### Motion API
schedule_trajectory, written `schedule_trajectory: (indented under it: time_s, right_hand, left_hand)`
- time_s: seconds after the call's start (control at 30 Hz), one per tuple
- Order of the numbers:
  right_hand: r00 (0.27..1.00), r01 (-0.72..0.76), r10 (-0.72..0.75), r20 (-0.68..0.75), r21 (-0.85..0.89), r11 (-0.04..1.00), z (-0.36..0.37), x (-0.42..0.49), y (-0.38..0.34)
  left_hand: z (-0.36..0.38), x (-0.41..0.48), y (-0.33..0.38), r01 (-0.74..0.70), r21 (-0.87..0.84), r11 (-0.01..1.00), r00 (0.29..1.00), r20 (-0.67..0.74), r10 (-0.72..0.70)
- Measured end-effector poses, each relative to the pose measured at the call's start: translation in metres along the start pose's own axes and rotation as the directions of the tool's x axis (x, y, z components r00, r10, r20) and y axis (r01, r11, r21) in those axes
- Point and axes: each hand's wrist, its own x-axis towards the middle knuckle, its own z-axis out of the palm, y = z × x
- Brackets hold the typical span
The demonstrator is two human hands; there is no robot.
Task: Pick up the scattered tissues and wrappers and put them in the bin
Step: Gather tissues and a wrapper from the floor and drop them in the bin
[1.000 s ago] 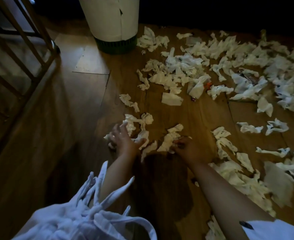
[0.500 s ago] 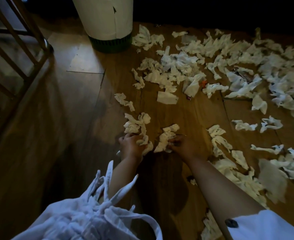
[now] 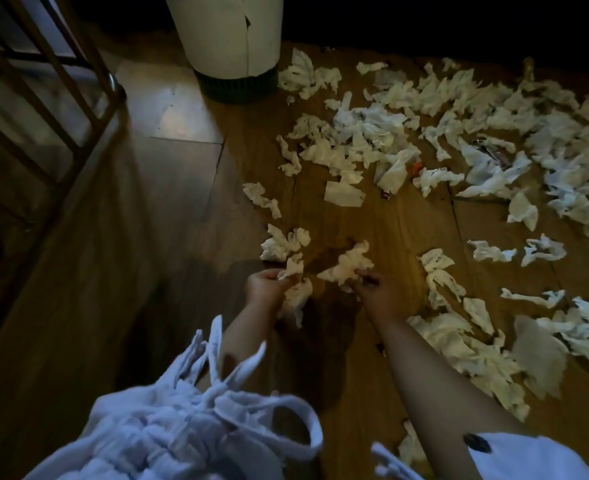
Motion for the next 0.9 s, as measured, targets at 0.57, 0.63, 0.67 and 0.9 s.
schedule_trajectory:
  time_s: [0.57,0.63,0.67,0.9]
  right_hand:
    - [0.984,-0.172,0.179,-0.011,0.233,0.957,-0.096,-0.157,-0.298]
    - [0.982,-0.183,0.189,-0.002,0.249,0.951,-0.109,-0.163,-0.331]
    - [0.981,-0.19,0.193,0.013,0.255,0.948,-0.114,-0.164,-0.346]
    - [0.979,-0.197,0.171,0.111,0.288,0.937,-0.139,-0.133,-0.409]
  left_hand:
    - [-0.079,-0.237,0.218,0.093,-0.242,0.966,0.995,0.04,-0.086]
    - [-0.083,-0.257,0.253,0.072,-0.251,0.965,0.997,0.055,-0.061]
    - [-0.084,-0.265,0.267,0.063,-0.251,0.966,0.997,0.05,-0.052]
    - [-0.082,-0.271,0.341,0.056,-0.258,0.965,0.998,0.038,-0.048]
